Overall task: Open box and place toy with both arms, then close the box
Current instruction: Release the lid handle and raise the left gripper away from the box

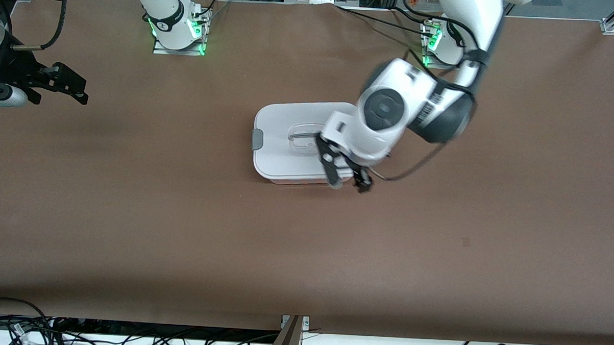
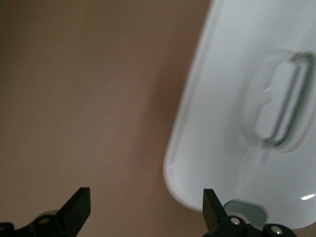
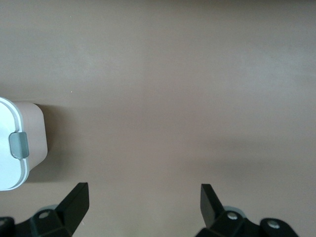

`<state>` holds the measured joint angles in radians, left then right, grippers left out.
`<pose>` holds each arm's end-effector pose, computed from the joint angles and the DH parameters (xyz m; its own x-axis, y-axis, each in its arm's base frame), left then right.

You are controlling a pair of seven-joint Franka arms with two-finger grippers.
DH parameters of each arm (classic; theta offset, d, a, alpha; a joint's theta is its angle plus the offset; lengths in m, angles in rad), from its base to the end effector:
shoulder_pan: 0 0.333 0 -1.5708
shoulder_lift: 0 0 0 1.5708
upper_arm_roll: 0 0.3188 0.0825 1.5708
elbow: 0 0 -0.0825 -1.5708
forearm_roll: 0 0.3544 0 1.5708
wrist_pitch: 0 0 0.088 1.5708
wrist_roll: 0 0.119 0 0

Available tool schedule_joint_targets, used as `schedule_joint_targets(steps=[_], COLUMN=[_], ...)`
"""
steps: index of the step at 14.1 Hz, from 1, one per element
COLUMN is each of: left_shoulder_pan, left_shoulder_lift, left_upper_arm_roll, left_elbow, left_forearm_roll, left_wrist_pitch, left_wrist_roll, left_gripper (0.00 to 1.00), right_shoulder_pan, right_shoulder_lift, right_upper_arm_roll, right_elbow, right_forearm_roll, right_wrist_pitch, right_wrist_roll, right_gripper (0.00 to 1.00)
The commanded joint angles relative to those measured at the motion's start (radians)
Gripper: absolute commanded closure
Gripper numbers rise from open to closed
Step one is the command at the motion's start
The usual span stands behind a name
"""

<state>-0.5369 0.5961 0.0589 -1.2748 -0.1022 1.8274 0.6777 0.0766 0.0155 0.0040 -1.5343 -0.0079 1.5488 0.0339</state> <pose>0.6066 -0.3354 0.4025 0.4205 -0.9073 0.0069 -0.9048 -0.4187 0.0773 0.5263 0.0415 0.6213 0.9989 0.0465 -0.0007 0.0465 -0.9989 0.0079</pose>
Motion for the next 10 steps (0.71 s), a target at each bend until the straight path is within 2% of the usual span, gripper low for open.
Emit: schedule_joint_targets(steps=[1,5,8,10], left_shoulder_pan=[0.11,0.271,0.398,0.471], left_shoulder_lift=[0.007,0.002,-0.064,-0.137], left_upper_arm_roll=[-0.013,-0.008,-0.007,-0.008], left_elbow=[0.047,0.06,0.051,-0.004], left_forearm_roll=[-0.01,-0.008,-0.014,-0.007], left_wrist_pitch=[-0.028,-0.028,-0.068,-0.076], left_wrist_roll=[0.005,0.005,-0.013,-0.11], left_gripper=[0.0,0.0,0.0,0.0], right_shoulder_pan=[-0.001,-0.005,-0.003,-0.001], right_shoulder_lift=[0.001,-0.002,0.001,0.0], right_upper_arm_roll=[0.008,0.007,0.007,0.011], right_elbow=[0.017,0.017,0.016,0.017], right_forearm_roll=[-0.014,-0.014,-0.012,0.0], right_wrist_pitch=[-0.015,-0.018,-0.018,-0.016], right_wrist_roll=[-0.008,-0.015,-0.015,-0.011], right_gripper=[0.0,0.0,0.0,0.0])
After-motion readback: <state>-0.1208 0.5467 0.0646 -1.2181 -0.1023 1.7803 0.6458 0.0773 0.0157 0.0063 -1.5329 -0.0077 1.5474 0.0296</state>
